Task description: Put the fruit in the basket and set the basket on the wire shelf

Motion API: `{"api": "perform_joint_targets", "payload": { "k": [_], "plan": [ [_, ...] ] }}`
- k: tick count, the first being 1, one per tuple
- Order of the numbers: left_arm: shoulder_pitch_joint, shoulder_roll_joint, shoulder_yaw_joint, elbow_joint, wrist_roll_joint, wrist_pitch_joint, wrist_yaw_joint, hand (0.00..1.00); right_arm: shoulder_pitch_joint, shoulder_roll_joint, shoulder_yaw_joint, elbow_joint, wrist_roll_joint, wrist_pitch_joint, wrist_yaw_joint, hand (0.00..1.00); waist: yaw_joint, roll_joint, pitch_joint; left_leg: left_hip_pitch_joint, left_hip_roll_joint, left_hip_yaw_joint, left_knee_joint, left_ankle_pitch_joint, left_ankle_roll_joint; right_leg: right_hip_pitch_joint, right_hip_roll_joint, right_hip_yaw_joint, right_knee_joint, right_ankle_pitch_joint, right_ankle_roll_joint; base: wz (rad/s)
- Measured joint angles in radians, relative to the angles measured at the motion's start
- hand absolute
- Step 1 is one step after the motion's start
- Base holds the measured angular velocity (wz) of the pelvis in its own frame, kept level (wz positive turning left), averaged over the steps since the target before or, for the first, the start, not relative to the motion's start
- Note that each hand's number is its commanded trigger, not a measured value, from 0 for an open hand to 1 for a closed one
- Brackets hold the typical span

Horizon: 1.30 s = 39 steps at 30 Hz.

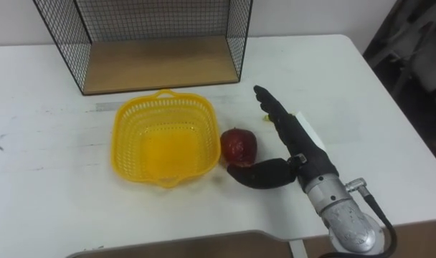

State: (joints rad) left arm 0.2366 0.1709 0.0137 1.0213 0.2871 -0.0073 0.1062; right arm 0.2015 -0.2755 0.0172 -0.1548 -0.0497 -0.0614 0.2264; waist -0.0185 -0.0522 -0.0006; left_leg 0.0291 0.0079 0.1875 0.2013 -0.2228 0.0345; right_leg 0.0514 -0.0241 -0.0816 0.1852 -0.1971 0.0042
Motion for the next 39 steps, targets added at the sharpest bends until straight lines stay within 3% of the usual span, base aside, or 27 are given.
{"api": "perform_joint_targets", "payload": {
  "k": [18,27,31,39],
  "plan": [
    [-0.004,0.001,0.004,0.000,0.000,0.000,-0.003,0.00,-0.003,-0.003,-0.011,0.000,-0.115,0.000,-0.004,0.00,0.022,-0.016,-0.0028,0.000,-0.002,-0.002,0.002,0.000,0.000,0.004,-0.002,-0.004,0.000,0.000,0.000,0.00],
    [-0.004,0.001,0.014,0.001,0.000,0.000,-0.012,0.00,-0.011,-0.003,-0.024,0.000,-0.144,0.000,-0.004,0.00,0.026,-0.020,0.0062,0.000,-0.002,-0.002,0.004,0.001,0.001,0.005,-0.002,-0.004,0.000,0.000,0.000,0.00],
    [-0.002,0.007,0.023,0.001,0.000,0.000,-0.017,0.00,-0.045,-0.003,-0.043,0.000,-0.164,0.000,-0.006,0.00,0.027,-0.030,0.0143,-0.002,-0.002,-0.005,0.003,0.001,0.001,0.005,-0.002,-0.008,0.000,0.000,0.000,0.01],
    [-0.006,0.008,0.022,0.000,0.001,0.003,-0.019,0.00,-0.075,-0.003,-0.037,0.022,-0.235,0.000,-0.009,0.00,0.030,-0.035,0.0125,-0.007,-0.003,-0.013,0.003,0.000,0.001,0.002,-0.003,-0.014,0.000,0.000,0.000,0.03]
  ]
}}
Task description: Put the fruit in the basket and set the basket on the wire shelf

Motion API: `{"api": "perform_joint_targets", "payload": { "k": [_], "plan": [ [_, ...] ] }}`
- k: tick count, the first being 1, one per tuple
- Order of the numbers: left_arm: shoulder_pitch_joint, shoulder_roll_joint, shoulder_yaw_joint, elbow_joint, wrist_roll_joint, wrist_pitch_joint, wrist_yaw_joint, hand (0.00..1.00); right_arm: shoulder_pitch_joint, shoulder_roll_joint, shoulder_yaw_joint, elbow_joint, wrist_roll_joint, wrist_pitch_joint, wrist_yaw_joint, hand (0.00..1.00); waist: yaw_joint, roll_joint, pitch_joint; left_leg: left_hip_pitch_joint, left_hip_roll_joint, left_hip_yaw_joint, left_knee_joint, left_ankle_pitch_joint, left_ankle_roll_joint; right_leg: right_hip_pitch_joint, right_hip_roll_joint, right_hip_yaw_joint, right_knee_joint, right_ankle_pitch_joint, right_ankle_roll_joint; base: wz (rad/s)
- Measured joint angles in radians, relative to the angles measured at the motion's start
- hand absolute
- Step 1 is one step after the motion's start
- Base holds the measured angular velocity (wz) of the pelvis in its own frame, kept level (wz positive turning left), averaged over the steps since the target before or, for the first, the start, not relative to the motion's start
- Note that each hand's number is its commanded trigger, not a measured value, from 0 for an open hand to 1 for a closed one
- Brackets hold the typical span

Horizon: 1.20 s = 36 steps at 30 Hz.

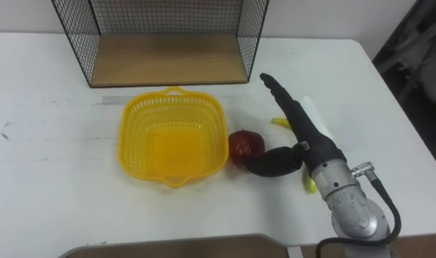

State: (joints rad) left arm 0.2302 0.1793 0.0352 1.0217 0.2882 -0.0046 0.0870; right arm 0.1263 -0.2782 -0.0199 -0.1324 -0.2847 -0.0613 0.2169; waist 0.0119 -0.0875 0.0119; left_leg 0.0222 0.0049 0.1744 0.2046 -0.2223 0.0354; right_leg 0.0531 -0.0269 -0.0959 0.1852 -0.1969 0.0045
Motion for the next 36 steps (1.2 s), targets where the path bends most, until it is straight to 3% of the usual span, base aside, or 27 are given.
{"api": "perform_joint_targets", "payload": {
  "k": [2,13,17,26,27,28,36],
  "plan": [
    [-0.001,0.000,-0.001,0.000,-0.001,0.000,-0.003,0.00,-0.002,0.000,0.000,0.013,-0.016,0.019,0.000,0.00,0.010,0.001,-0.0005,0.000,0.000,0.000,0.000,0.000,0.000,-0.001,0.000,0.001,-0.001,0.000,0.000,0.00],
    [0.001,0.000,-0.005,-0.001,0.000,0.008,-0.003,0.00,0.000,0.000,0.050,0.043,-0.046,0.043,0.012,0.00,0.018,0.002,-0.0060,0.005,0.001,0.000,0.002,0.000,0.000,0.000,0.000,0.001,-0.001,0.000,0.000,0.00],
    [0.002,0.000,-0.015,-0.001,-0.001,0.014,-0.004,0.00,0.003,0.000,0.071,0.043,-0.047,0.053,0.029,0.00,0.018,0.013,-0.0162,0.005,0.001,-0.004,0.003,0.000,0.000,0.003,0.000,-0.002,0.000,0.000,0.000,0.01],
    [-0.004,0.000,-0.021,-0.002,-0.001,0.023,-0.007,0.00,0.005,0.000,0.080,0.044,-0.048,0.064,0.061,0.00,0.016,0.023,-0.0109,0.006,0.000,-0.014,0.007,0.000,0.000,0.007,0.000,-0.011,-0.001,0.000,0.000,0.03],
    [-0.004,0.000,-0.021,-0.002,-0.001,0.023,-0.007,0.00,0.007,0.000,0.080,0.044,-0.048,0.064,0.062,0.25,0.016,0.023,-0.0108,0.006,0.000,-0.014,0.006,0.000,0.000,0.007,0.000,-0.011,-0.001,0.000,0.000,0.00],
    [-0.004,0.000,-0.023,-0.002,-0.001,0.023,-0.007,0.00,0.011,0.000,0.084,0.044,-0.048,0.064,0.067,1.00,0.017,0.022,-0.0107,0.006,0.000,-0.014,0.005,0.000,0.000,0.007,0.000,-0.011,-0.001,0.000,0.000,0.00],
    [-0.021,0.005,-0.046,-0.002,-0.002,0.022,-0.008,0.00,0.017,-0.003,0.110,0.044,-0.048,0.064,0.109,1.00,0.018,0.010,-0.0105,0.006,0.000,-0.014,0.002,0.000,0.000,0.005,0.000,-0.010,-0.001,0.000,0.000,0.00]
  ]
}}
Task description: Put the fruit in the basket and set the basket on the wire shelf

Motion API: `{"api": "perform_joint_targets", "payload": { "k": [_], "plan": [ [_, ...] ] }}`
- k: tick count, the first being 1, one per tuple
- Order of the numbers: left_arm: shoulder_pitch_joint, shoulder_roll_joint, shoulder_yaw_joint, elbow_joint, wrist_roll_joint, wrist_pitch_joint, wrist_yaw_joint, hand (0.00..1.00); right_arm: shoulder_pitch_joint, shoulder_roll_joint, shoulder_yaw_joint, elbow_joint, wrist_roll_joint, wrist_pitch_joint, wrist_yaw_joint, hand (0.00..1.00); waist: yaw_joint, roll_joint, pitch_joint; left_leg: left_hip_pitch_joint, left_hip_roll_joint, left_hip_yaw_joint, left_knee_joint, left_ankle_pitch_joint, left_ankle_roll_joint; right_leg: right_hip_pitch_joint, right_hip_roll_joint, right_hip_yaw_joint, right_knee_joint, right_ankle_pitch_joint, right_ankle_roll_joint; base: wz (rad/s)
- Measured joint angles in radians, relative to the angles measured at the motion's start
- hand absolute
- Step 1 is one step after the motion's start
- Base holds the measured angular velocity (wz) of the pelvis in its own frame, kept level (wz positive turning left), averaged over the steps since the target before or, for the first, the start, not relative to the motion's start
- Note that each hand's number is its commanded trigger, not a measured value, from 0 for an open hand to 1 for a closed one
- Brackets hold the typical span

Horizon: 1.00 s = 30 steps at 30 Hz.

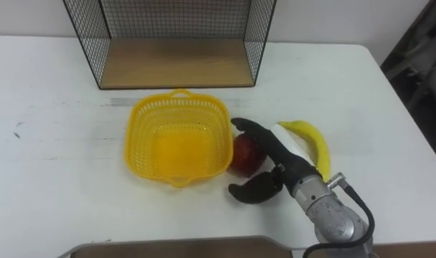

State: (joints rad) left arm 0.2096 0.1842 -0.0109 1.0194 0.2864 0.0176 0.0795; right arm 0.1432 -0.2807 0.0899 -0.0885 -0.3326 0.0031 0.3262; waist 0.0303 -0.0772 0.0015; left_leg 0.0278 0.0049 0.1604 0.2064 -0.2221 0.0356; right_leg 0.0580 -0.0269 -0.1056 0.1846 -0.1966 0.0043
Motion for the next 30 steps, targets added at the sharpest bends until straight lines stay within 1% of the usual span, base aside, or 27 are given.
{"api": "perform_joint_targets", "payload": {
  "k": [6,14,26,30],
  "plan": [
    [-0.005,0.007,-0.006,0.000,0.000,-0.001,0.000,0.00,0.000,0.000,0.007,0.002,0.001,-0.001,0.015,1.00,0.001,-0.005,0.0017,0.000,0.000,0.000,-0.001,0.000,0.000,-0.001,0.000,0.000,0.000,0.000,0.000,0.00],
    [-0.005,0.007,-0.005,0.000,0.000,-0.001,0.000,0.00,0.000,0.000,0.007,0.002,0.001,-0.001,0.016,1.00,0.002,-0.001,0.0044,0.000,0.000,0.000,-0.002,0.000,0.000,-0.002,0.000,0.000,0.000,0.000,0.000,0.00],
    [0.004,0.007,0.004,0.003,0.000,-0.001,0.000,0.00,0.000,0.000,0.002,0.004,0.000,-0.001,0.011,1.00,-0.001,0.001,0.0041,0.001,-0.001,-0.001,-0.001,0.000,0.000,0.002,0.000,-0.001,-0.003,0.000,0.000,0.00],
    [0.007,0.007,0.009,0.003,0.000,0.000,0.000,0.00,-0.001,0.000,-0.019,0.018,-0.002,-0.001,-0.008,1.00,-0.004,0.004,0.0050,0.000,-0.001,-0.001,0.000,0.000,0.000,0.001,-0.001,-0.001,-0.002,0.000,0.000,0.00]
  ]
}}
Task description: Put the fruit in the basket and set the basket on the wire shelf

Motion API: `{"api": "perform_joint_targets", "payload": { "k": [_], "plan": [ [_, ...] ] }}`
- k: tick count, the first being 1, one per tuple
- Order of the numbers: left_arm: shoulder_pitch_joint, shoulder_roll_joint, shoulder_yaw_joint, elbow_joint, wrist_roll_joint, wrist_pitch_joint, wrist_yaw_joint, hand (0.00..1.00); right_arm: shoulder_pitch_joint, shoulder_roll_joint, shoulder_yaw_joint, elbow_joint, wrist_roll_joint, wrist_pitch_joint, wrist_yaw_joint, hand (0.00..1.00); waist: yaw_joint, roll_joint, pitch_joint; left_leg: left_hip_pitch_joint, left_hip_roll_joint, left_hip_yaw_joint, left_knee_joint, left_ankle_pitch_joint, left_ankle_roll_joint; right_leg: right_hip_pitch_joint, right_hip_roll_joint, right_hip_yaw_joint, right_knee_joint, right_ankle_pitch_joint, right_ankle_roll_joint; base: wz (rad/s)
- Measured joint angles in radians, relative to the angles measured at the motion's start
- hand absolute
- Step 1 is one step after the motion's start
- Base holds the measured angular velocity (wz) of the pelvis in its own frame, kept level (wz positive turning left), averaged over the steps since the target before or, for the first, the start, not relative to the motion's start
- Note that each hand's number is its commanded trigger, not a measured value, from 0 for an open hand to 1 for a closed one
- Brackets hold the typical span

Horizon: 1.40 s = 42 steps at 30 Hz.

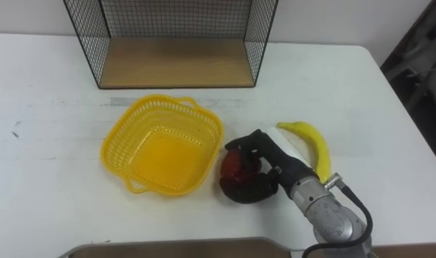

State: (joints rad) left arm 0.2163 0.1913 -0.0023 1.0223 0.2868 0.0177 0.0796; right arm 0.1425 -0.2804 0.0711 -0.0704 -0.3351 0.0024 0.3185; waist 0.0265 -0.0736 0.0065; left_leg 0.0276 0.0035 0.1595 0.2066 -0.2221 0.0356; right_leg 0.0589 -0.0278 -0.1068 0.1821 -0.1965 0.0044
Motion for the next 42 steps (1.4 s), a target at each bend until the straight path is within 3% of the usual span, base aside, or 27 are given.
{"api": "perform_joint_targets", "payload": {
  "k": [14,19,22,25,28,34,42],
  "plan": [
    [0.027,-0.017,0.002,-0.002,0.011,0.006,-0.005,0.00,-0.001,0.001,-0.175,-0.023,0.018,0.001,-0.109,1.00,-0.026,0.011,-0.0067,-0.001,0.001,0.006,-0.001,0.000,0.000,-0.005,0.000,0.001,0.002,0.000,0.000,-0.01],
    [0.027,-0.017,0.030,0.018,0.013,0.002,-0.004,0.00,-0.009,0.001,-0.198,-0.095,0.019,-0.003,-0.148,1.00,-0.036,0.004,-0.0079,0.004,0.001,0.006,-0.002,0.001,-0.001,0.005,0.000,0.000,0.002,0.000,0.000,0.00],
    [0.038,-0.016,0.038,0.017,0.010,0.002,-0.003,0.00,-0.023,0.001,-0.209,-0.148,0.024,-0.007,-0.178,1.00,-0.045,-0.005,-0.0020,0.017,0.001,0.005,-0.003,0.001,-0.001,0.013,0.001,0.000,0.001,0.000,0.000,0.00],
    [0.037,-0.016,0.038,0.018,0.010,0.000,-0.001,0.00,-0.030,0.002,-0.209,-0.194,0.027,-0.022,-0.197,1.00,-0.045,-0.008,-0.0032,0.018,0.001,0.008,-0.004,0.001,0.000,0.013,0.001,0.002,0.001,0.000,0.000,-0.02],
    [0.026,-0.016,0.037,0.022,0.006,-0.005,-0.001,0.00,-0.037,0.002,-0.202,-0.220,0.026,-0.029,-0.194,1.00,-0.040,-0.003,-0.0003,0.018,0.002,0.011,-0.006,0.001,0.000,0.012,0.001,0.005,0.003,0.000,0.000,-0.05],
    [0.015,-0.015,0.025,0.057,0.005,-0.015,-0.001,0.00,-0.053,0.003,-0.143,-0.242,0.026,-0.029,-0.159,1.00,-0.034,0.009,-0.0037,0.010,0.003,0.020,-0.010,0.001,0.000,0.009,0.002,0.009,0.003,0.002,-0.001,-0.04],
    [-0.012,-0.007,-0.036,0.057,0.005,-0.011,-0.001,0.00,-0.074,0.003,0.002,-0.258,0.025,-0.025,-0.150,1.00,0.011,0.006,-0.0064,0.002,0.003,0.019,-0.009,0.002,-0.001,-0.005,0.003,0.022,0.000,0.002,-0.001,0.01]
  ]
}}
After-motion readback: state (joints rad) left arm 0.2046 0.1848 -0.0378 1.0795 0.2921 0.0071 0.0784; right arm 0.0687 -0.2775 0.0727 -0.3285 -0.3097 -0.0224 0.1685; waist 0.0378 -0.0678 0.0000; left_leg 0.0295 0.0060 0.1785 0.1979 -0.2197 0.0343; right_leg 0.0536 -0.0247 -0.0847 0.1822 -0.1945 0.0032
